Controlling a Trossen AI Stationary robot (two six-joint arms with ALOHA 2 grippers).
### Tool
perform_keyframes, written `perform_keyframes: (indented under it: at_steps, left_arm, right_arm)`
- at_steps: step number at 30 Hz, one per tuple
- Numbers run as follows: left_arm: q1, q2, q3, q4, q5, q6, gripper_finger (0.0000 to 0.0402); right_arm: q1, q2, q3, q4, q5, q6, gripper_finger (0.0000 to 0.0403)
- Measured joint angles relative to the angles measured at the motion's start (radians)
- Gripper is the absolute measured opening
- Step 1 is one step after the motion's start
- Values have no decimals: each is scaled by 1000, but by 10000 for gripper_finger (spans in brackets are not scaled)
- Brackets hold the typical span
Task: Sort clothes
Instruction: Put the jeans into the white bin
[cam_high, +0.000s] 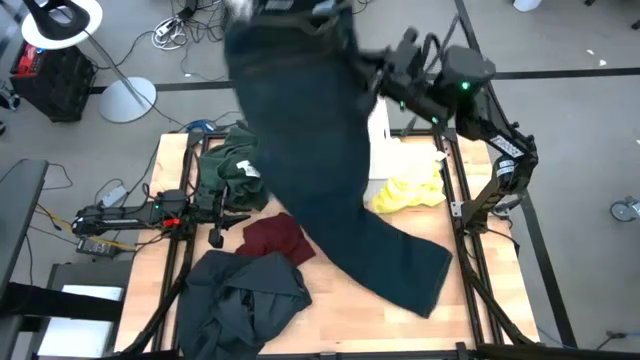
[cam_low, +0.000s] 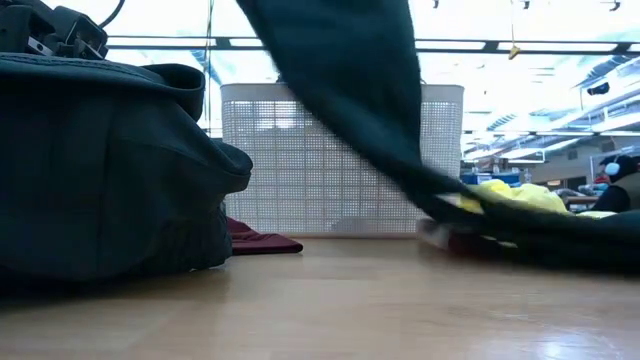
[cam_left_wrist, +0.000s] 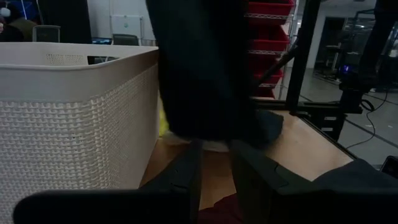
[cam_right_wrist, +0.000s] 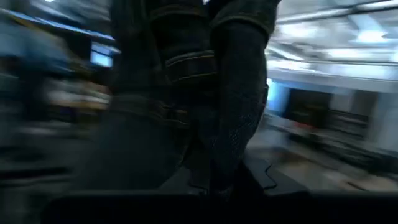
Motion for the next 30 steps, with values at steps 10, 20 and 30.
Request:
perform_keyframes:
  at_steps: [10,20,30]
  left_arm:
    - [0,0,0,0,0,0,89]
    - [0,0,0,0,0,0,89]
    - [0,0,0,0,0,0,89]
  right_arm:
    - [-174,0,-72,-329,99,47,31]
    - [-186,2,-242,-361,-123,62,31]
    - [-205,1,-399,-389,-286,89,55]
